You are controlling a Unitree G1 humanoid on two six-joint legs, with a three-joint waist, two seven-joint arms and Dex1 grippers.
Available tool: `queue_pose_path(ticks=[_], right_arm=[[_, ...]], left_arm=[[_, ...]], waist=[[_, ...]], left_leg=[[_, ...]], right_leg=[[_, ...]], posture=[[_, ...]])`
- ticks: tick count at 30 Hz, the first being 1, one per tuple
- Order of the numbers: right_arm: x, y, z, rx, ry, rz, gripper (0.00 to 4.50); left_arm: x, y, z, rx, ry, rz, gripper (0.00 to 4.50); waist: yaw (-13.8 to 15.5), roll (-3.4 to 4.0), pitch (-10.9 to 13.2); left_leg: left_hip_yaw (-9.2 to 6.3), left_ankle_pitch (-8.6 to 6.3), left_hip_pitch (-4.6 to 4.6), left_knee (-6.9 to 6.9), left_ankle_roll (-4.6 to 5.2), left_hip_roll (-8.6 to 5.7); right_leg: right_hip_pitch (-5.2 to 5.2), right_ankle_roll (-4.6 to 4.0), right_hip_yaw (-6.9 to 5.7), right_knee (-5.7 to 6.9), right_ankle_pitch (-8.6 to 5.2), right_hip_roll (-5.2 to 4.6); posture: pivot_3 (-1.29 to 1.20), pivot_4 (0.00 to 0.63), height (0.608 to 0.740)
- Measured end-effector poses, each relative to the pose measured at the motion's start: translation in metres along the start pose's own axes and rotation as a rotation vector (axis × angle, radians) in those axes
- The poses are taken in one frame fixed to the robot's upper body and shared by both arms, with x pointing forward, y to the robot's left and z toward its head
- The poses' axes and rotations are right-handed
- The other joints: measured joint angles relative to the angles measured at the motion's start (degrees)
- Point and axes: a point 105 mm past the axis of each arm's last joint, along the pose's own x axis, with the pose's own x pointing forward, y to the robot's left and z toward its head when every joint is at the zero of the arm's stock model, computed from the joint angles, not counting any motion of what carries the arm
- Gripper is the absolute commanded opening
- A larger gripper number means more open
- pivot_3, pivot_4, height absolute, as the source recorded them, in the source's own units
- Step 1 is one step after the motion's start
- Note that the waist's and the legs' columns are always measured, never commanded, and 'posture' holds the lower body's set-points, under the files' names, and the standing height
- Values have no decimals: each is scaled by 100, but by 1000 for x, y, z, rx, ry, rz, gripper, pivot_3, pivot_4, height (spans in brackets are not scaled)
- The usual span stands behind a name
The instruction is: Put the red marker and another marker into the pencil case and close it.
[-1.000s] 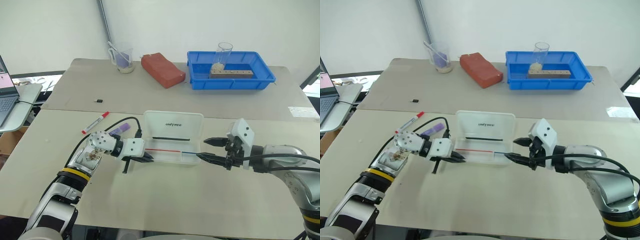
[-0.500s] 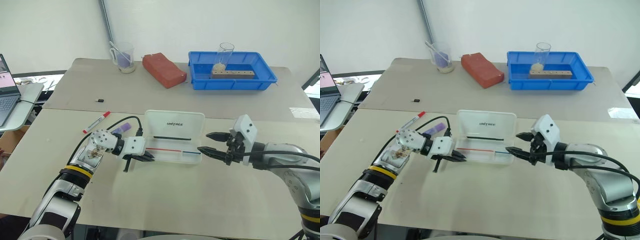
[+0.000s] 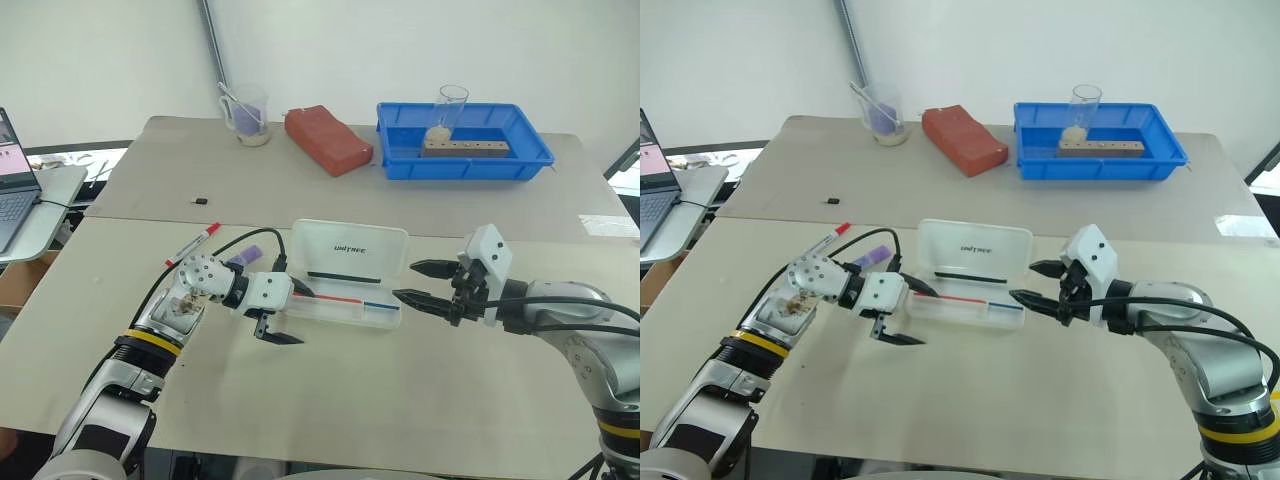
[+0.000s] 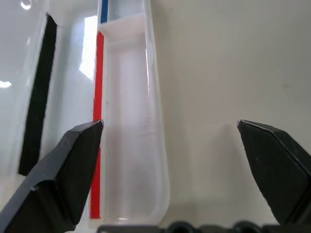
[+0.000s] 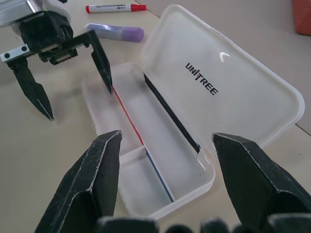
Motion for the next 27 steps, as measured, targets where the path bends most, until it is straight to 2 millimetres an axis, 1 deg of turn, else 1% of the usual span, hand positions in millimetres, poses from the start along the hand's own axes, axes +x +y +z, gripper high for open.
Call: queue_pose_path(ticks=[3,6,9,12,15,17,19,21,24,25,27], right_arm=[[0,0,7,-11,-16,15,3331],[0,2,13,-14,-23,42,3331],[3,5,19,-30,-35,75,3331],[9,10,31,-65,-57,105,3331],[17,17,52,-96,-115,144,3331],[25,24,68,-123,-165,171,3331],[32,31,82,-149,-198,190,3331],[36,36,94,-160,-238,212,3331],[42,46,103,-166,-269,260,3331],[43,47,105,-167,-273,267,3331],[45,49,108,-175,-279,276,3331]], left_arm=[[-18,0,11,7,9,36,4444],[-34,1,21,-29,10,97,4444],[-53,3,23,-108,20,190,4444],[-72,15,22,-178,15,343,4444],[-104,32,-4,-276,50,576,4444],[-132,40,-31,-374,84,767,4444],[-155,41,-55,-460,114,916,4444],[-171,39,-77,-537,144,1022,4444],[-185,35,-102,-633,175,1104,4444],[-186,34,-105,-646,177,1109,4444],[-186,35,-119,-729,154,1125,4444]], waist=[[-30,2,-1],[-22,2,-1],[-20,1,0],[3,0,0],[-15,0,0],[-34,-1,1],[-26,-3,2],[3,-11,3],[56,-24,1],[67,-27,0],[116,-32,-3]], left_leg=[[0,0,4,-3,0,5],[-1,0,4,-3,0,6],[0,0,4,-1,0,7],[-1,0,5,0,0,7],[0,0,8,-2,0,11],[-1,0,7,-6,0,13],[0,0,6,-6,0,13],[1,0,5,-6,0,12],[4,0,5,-3,0,10],[5,0,2,-3,0,10],[12,0,3,-1,-1,5]], right_leg=[[1,0,3,0,0,4],[1,0,1,0,0,6],[0,1,2,1,-1,5],[-1,2,0,2,-1,5],[-6,1,0,6,-1,7],[-11,0,1,10,-1,9],[-14,0,0,13,-1,8],[-14,-1,-4,13,0,5],[-35,-2,-15,13,0,-6],[-38,-3,-15,13,1,-7],[-45,-3,-21,28,1,-16]], posture=[[0,150,740],[0,150,740],[0,150,740],[0,150,740],[0,150,740],[0,150,740],[0,150,740],[0,150,740],[0,150,740],[0,150,740],[0,150,740]])
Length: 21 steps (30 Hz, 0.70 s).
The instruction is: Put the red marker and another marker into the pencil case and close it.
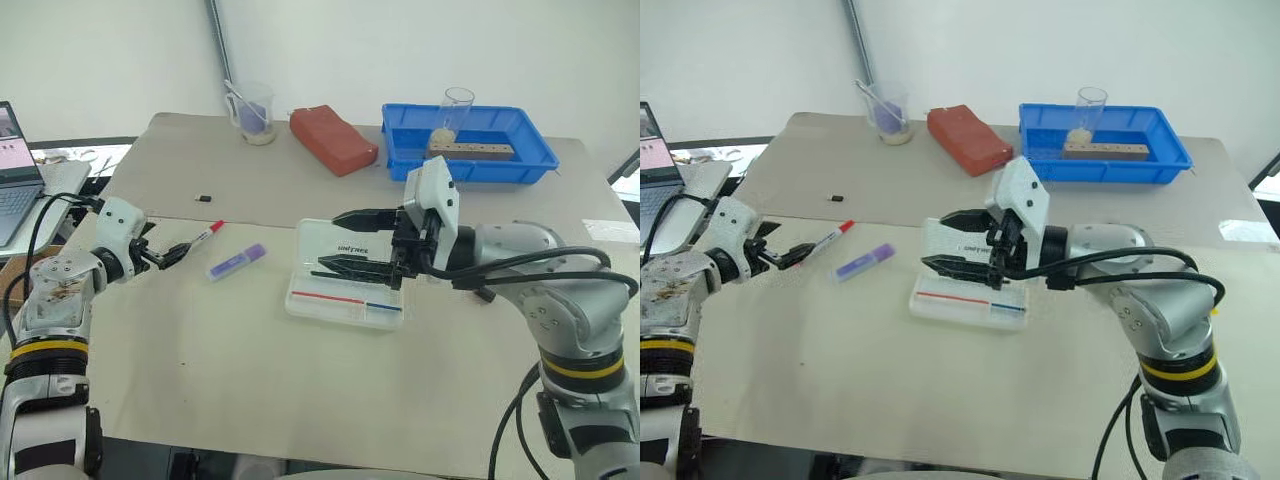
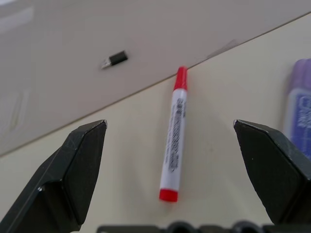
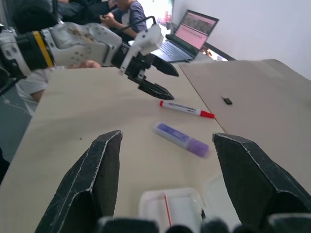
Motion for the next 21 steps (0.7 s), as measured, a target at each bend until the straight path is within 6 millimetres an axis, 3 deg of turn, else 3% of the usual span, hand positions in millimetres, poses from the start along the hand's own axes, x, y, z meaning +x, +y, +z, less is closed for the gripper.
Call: queue_pose_path(ticks=[5,7,10,16,18,21], right_arm=[[6,5,-2,7,1,33,3331],[6,5,-3,10,3,32,3331],[6,6,-6,22,7,26,3331],[5,5,-10,38,10,-2,3331],[5,5,-12,45,12,-6,3331],[4,6,-11,39,9,-14,3331]], left_arm=[[16,-9,-33,-120,61,-66,4444],[20,-11,-34,-123,61,-76,4444],[25,-4,-31,-133,63,-55,3648],[27,-2,-34,-126,65,-48,752],[27,-2,-35,-126,66,-47,183],[27,-1,-34,-121,59,-40,209]], waist=[[11,-17,-10],[13,-27,-17],[15,-27,-19],[-8,-27,-22],[-9,-27,-23],[-9,-27,-23]], left_leg=[[5,1,-22,0,0,-1],[0,4,-39,1,5,2],[-3,5,-38,1,7,5],[-2,5,-37,0,7,6],[-1,5,-37,0,7,5],[-1,5,-37,0,7,6]], right_leg=[[-43,-3,1,43,0,0],[-50,-3,-1,55,0,8],[-52,-3,-5,58,0,13],[-53,-3,-6,58,0,13],[-53,-3,-6,58,0,12],[-54,-3,-6,58,0,12]], posture=[[0,150,740],[0,150,740],[0,150,740],[0,150,740],[0,150,740],[0,150,740]])
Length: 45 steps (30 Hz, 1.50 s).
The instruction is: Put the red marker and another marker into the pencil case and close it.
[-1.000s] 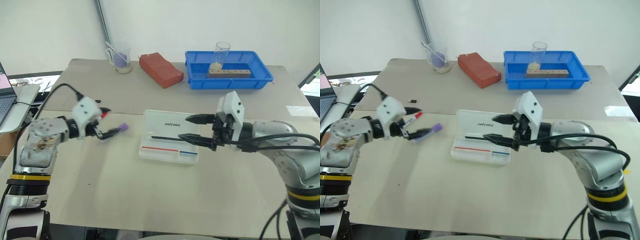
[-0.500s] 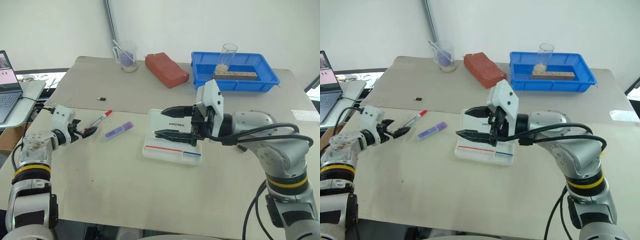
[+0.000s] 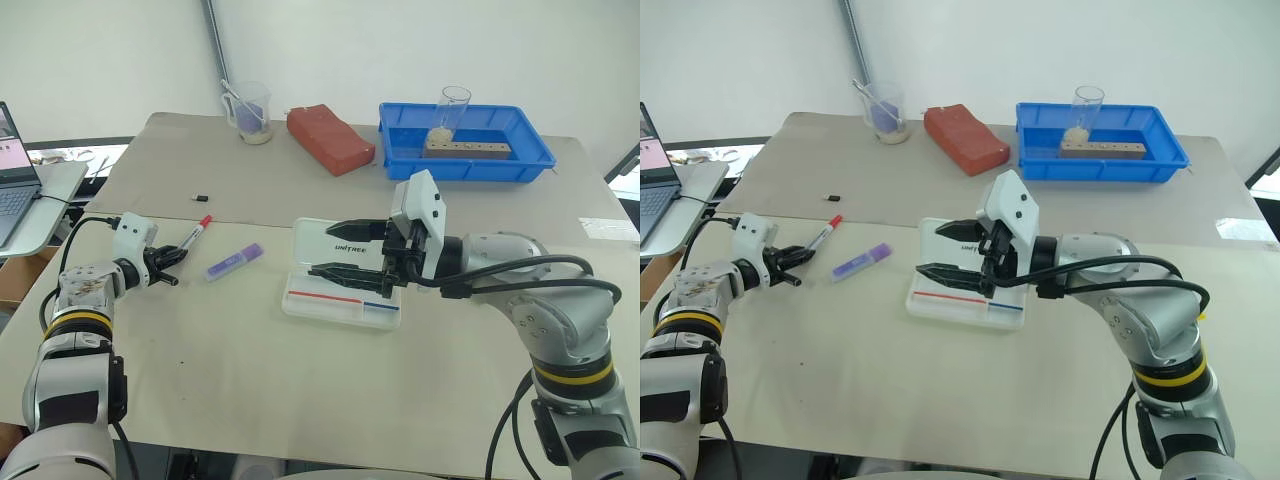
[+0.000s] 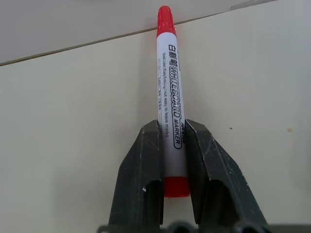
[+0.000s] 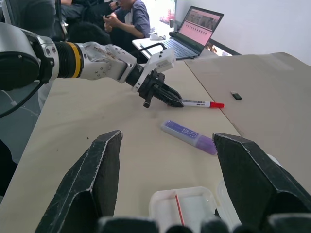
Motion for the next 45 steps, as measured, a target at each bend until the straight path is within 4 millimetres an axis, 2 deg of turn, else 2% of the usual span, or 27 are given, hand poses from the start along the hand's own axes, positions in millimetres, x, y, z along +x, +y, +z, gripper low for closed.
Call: queue_pose_path(ticks=[2,4,7,10,12,13,15,17,20,24,27,31,36,45], right_arm=[[-4,-2,-4,14,3,-26,3331],[-13,-6,-15,42,33,-66,3331],[-32,-8,-29,65,88,-118,3331],[-47,-4,-40,66,149,-128,3331],[-56,1,-53,83,205,-119,3331],[-59,4,-60,90,233,-118,3331],[-62,5,-63,87,246,-117,3331],[-62,5,-62,84,243,-117,3331],[-63,2,-61,81,235,-137,3331],[-62,0,-59,79,228,-165,3331],[-60,4,-55,80,218,-156,3331],[-61,5,-55,82,217,-166,3331],[-61,9,-58,88,222,-169,3331],[-62,12,-61,101,230,-172,3331]], left_arm=[[-1,3,3,-13,-19,22,209],[-4,5,15,-7,-67,22,209],[-20,-5,50,73,-169,-55,209],[-41,-34,89,264,-226,-180,209],[-54,-62,106,381,-240,-287,209],[-61,-85,110,452,-241,-377,209],[-72,-132,104,564,-215,-576,209],[-77,-166,90,619,-186,-735,209],[-73,-182,77,674,-145,-816,209],[-51,-201,63,760,-152,-885,209],[-42,-205,55,781,-140,-915,209],[-30,-204,55,826,-160,-921,209],[-18,-209,34,829,-120,-977,209],[-10,-205,42,848,-134,-951,209]], waist=[[4,-3,-1],[21,-6,0],[12,-6,0],[-2,-5,-1],[-12,4,-8],[-20,11,-12],[-58,24,-18],[-101,21,-15],[-111,18,-13],[-68,15,-12],[-88,6,-8],[-81,9,-9],[-103,9,-9],[-97,9,-9]], left_leg=[[-1,0,-1,0,0,1],[-1,0,-8,1,0,0],[3,0,-9,0,-1,-1],[3,0,-4,-3,-1,0],[5,0,8,-4,-1,-1],[11,0,10,-4,-2,-2],[21,0,16,-4,-1,-4],[19,0,26,-7,-1,-2],[11,0,29,-7,-1,-2],[11,0,25,-3,0,-8],[11,0,22,-3,0,-6],[9,0,25,-3,0,-7],[9,0,24,-4,0,-6],[8,0,25,-2,1,-7]], right_leg=[[0,0,-2,0,0,0],[0,0,-3,-1,0,-2],[1,-1,0,-4,0,-8],[4,-1,1,-6,0,-7],[18,-4,6,-9,-2,-8],[19,-6,11,-11,-3,-10],[19,-6,23,-12,-3,-13],[22,-9,24,-11,-5,-8],[22,-12,28,-11,-6,0],[27,-12,29,-22,-6,-2],[27,-12,31,-22,-6,-1],[30,-11,28,-22,-6,-1],[30,-11,29,-22,-6,0],[32,-10,28,-21,-6,0]], posture=[[0,150,740],[0,150,740],[0,150,740],[0,150,740],[0,150,740],[0,150,740],[0,150,740],[0,150,740],[0,150,740],[0,150,740],[0,150,740],[0,150,740],[0,150,740],[0,150,740]])
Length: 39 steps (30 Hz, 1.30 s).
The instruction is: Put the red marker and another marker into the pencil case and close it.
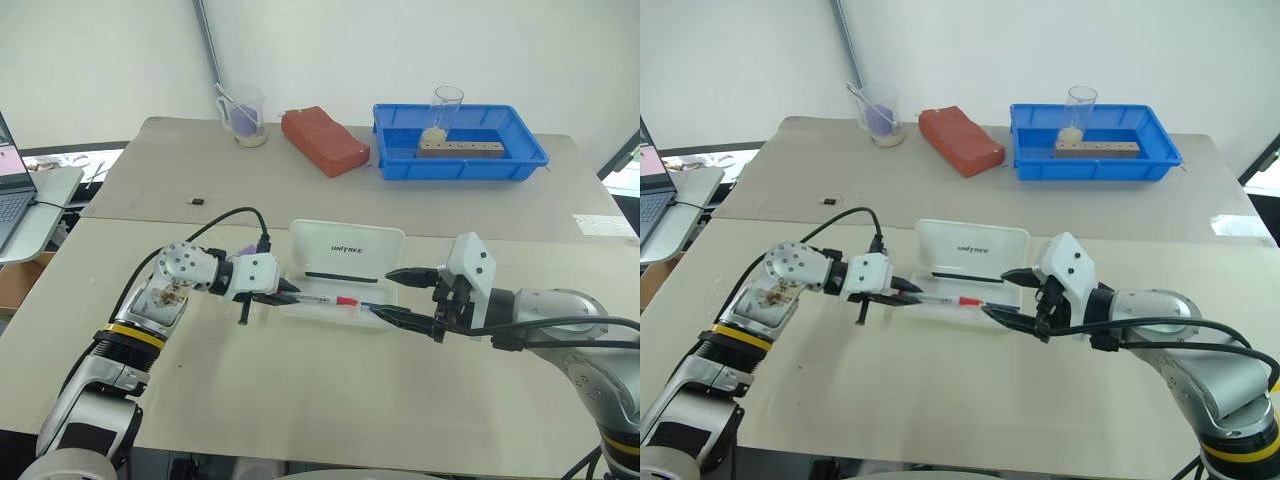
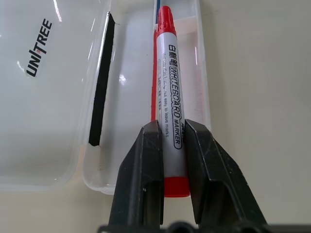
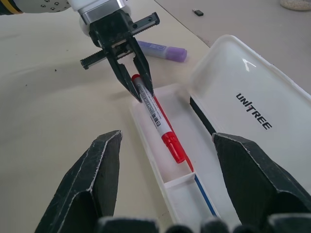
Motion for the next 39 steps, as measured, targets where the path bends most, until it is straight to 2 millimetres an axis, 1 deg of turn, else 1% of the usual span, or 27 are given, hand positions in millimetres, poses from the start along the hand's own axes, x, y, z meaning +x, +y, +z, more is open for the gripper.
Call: queue_pose_path(ticks=[3,6,9,12,15,16,17,23,24,25,26,30,32,33,35,37,39], right_arm=[[0,0,0,1,0,0,3331],[0,0,0,0,0,0,3331],[0,0,0,-1,1,-1,3331],[-1,-1,0,-1,1,-2,3331],[-2,-1,0,-2,4,-7,3331],[-2,-2,-1,-1,4,-9,3331],[-2,-2,-1,0,4,-10,3331],[-2,-2,-1,1,4,-14,3331],[-2,-2,-1,1,4,-14,3331],[-2,-2,-1,1,4,-13,3331],[-2,-2,0,-1,2,-12,3331],[-1,-4,1,-1,-2,-7,3331],[3,-5,8,-15,-22,9,3331],[5,-4,12,-24,-36,22,3331],[12,-1,22,-41,-68,65,3331],[19,3,33,-54,-104,110,3331],[22,5,42,-69,-130,137,3331]], left_arm=[[4,7,2,6,-12,26,209],[5,17,-1,14,8,61,209],[9,25,-1,21,0,73,209],[12,30,-1,38,5,75,209],[14,31,0,41,-4,65,209],[15,30,0,46,-8,61,1219],[16,30,0,48,-11,58,1426],[18,31,5,51,-37,67,4245],[16,33,8,54,-42,77,4417],[14,35,11,56,-51,90,4417],[6,39,15,58,-59,114,4417],[-31,55,25,31,-53,232,4417],[-55,65,21,-26,-36,354,4417],[-65,68,14,-64,-21,417,4417],[-85,70,-8,-182,18,554,4417],[-97,65,-34,-324,61,653,4417],[-101,54,-54,-436,95,690,4417]], waist=[[3,-1,0],[-2,-1,0],[10,-1,1],[0,-1,1],[-5,-1,0],[-5,0,0],[-4,-1,0],[-1,-1,0],[-3,-1,1],[-5,-1,1],[-7,-1,1],[-28,1,0],[-46,4,-1],[-50,5,-2],[-62,7,-2],[-46,5,-1],[-13,2,0]], left_leg=[[-1,0,0,2,0,-1],[-2,0,0,2,0,-1],[-3,0,-1,2,0,-2],[-3,0,-1,2,0,-3],[-4,0,-1,1,0,-3],[-4,0,-1,2,0,-3],[-4,0,-1,2,0,-3],[-6,0,-1,4,0,-3],[-6,0,-1,3,0,-3],[-7,0,-1,3,0,-2],[-7,0,-1,3,0,-2],[-9,0,4,1,0,2],[-10,0,8,0,0,4],[-9,0,12,0,0,5],[-12,-1,15,-2,1,6],[-12,-1,14,-1,1,6],[-11,0,8,0,1,5]], right_leg=[[2,0,-1,0,0,0],[2,1,-1,0,0,1],[2,1,-2,0,0,1],[2,1,-1,-1,0,1],[2,1,-1,0,0,2],[2,1,-1,0,0,2],[2,1,-1,0,0,2],[5,2,-2,0,0,2],[5,2,-2,0,0,3],[5,2,-2,0,0,4],[4,2,-2,1,0,4],[5,2,-1,3,-1,11],[6,3,0,5,-1,12],[7,5,2,6,-2,13],[8,5,1,8,-2,14],[6,5,0,11,-2,13],[3,4,-2,11,-2,11]], posture=[[0,150,740],[0,150,740],[0,150,740],[0,150,740],[0,150,740],[0,150,740],[0,150,740],[0,150,740],[0,150,740],[0,150,740],[0,150,740],[0,150,740],[0,150,740],[0,150,740],[0,150,740],[0,150,740],[0,150,740]])
